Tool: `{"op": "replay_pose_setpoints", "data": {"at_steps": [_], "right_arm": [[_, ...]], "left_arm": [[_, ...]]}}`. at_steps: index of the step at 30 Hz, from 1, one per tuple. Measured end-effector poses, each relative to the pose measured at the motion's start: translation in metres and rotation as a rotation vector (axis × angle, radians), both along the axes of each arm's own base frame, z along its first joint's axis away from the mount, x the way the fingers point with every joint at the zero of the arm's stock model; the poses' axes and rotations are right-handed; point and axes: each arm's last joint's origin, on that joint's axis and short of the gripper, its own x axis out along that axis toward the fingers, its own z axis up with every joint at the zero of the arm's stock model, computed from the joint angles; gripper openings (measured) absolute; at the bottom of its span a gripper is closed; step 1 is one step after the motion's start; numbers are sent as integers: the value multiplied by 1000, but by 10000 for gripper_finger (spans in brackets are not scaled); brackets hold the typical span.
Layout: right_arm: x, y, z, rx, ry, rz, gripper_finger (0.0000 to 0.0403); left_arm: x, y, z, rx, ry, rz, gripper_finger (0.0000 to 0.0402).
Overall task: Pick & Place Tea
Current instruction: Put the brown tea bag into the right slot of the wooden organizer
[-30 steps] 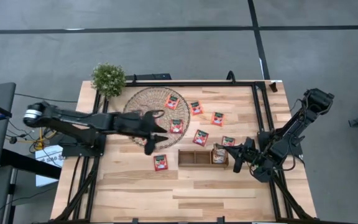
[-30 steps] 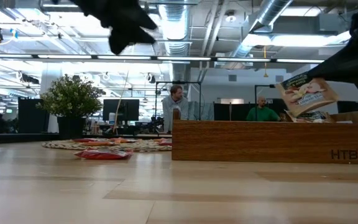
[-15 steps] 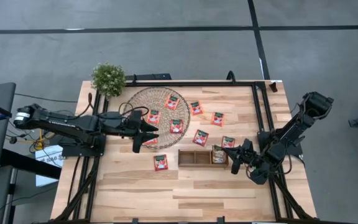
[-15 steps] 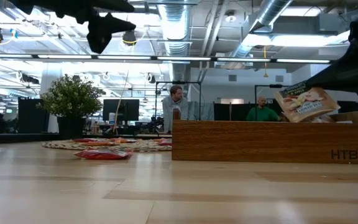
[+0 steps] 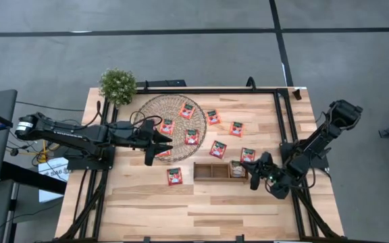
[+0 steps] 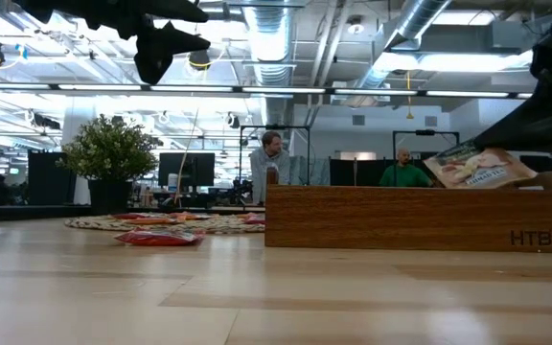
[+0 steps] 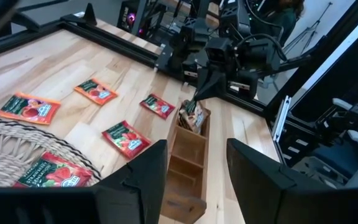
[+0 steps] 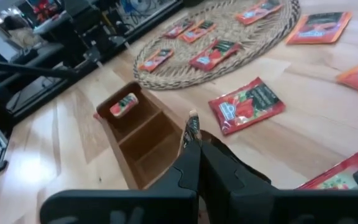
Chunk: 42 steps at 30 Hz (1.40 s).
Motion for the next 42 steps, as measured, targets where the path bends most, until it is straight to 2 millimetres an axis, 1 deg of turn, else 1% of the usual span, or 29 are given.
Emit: {"op": "replay_pose_setpoints", "data": {"at_steps": [8,26,29,37,40,42], "right_arm": [[7,-8,0,5,10,-50,0],[3,-3,-1,37,16,-8,2],[3,-3,-1,37,17,-8,18],[3,-2,-2,76,41,19,95],[3,-1,-2,116,50,27,111],[3,-1,-1,142,53,37,114]], "left_arm": [[0,-1,0,-5,0,-23,158],[0,-1,0,-4,0,-31,158],[0,-1,0,-5,0,-31,158],[0,-1,0,-10,0,-50,158],[0,-2,0,-11,0,-52,158],[0,-2,0,-12,0,-52,158]]}}
